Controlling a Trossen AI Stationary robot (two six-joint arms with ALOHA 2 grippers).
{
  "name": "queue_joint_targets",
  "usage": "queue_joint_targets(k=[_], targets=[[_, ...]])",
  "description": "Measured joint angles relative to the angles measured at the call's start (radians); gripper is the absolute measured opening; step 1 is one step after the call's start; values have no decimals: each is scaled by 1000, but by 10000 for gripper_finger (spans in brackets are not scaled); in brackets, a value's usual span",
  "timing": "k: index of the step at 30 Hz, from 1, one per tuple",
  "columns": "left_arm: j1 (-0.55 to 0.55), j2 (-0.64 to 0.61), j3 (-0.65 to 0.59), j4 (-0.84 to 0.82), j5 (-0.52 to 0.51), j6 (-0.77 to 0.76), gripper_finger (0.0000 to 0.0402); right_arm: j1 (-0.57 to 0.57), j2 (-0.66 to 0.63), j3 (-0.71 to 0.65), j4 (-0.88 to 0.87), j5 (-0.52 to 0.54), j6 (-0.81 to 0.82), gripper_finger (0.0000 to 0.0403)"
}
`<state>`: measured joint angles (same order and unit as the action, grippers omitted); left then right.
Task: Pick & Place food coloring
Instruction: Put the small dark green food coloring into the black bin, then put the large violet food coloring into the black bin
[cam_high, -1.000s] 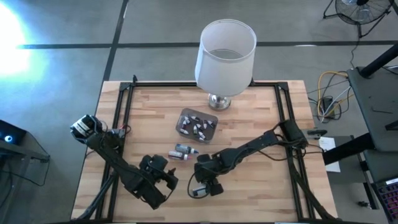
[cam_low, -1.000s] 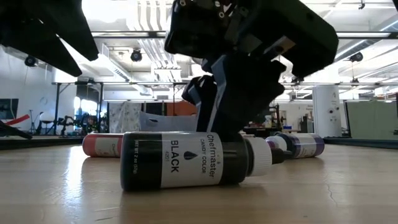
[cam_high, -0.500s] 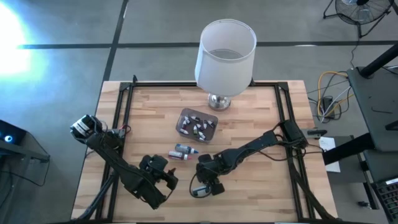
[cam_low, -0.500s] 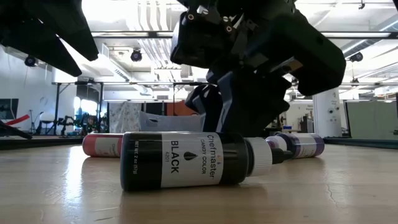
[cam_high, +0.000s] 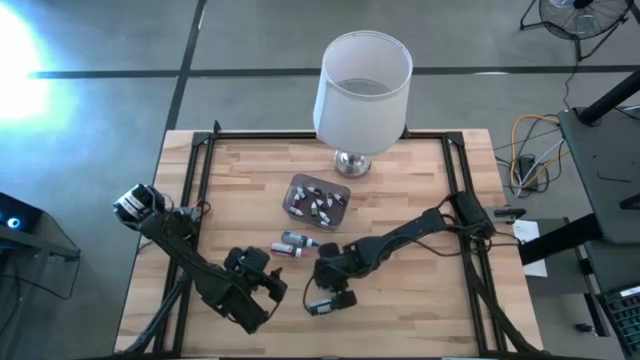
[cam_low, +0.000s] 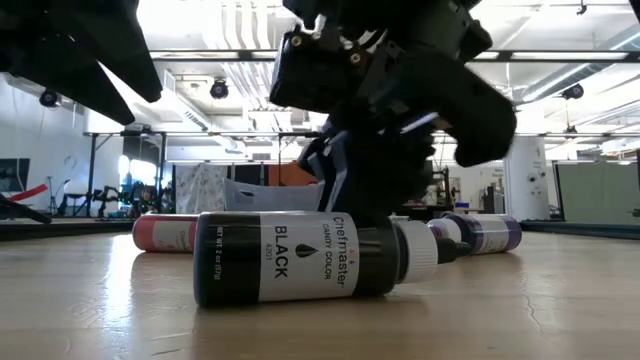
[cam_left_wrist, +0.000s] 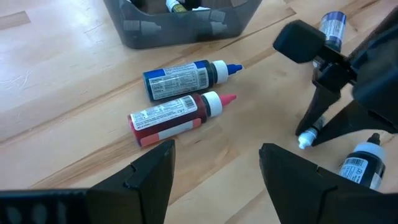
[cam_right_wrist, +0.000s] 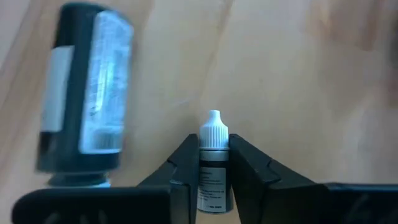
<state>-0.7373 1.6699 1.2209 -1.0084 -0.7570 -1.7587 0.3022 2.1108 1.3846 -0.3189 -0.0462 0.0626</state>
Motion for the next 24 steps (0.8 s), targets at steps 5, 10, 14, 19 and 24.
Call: queue_joint_targets(k=[5, 10, 14, 19, 24], targets=[[4, 0, 0, -7, 0, 0, 210, -45, -49, 9, -5, 7, 94, 54], [7, 0, 0, -12, 0, 0, 210, -104, -188, 13, -5, 133, 138, 66], [18, 0, 0, -16, 0, 0, 210, -204, -273, 10, -33, 270, 140, 72], [68, -2, 0, -29, 58, 25, 210, -378, -276, 3, -133, 174, 218, 109], [152, -3, 0, -27, 166, 189, 210, -448, -274, -2, -180, 97, 218, 191]])
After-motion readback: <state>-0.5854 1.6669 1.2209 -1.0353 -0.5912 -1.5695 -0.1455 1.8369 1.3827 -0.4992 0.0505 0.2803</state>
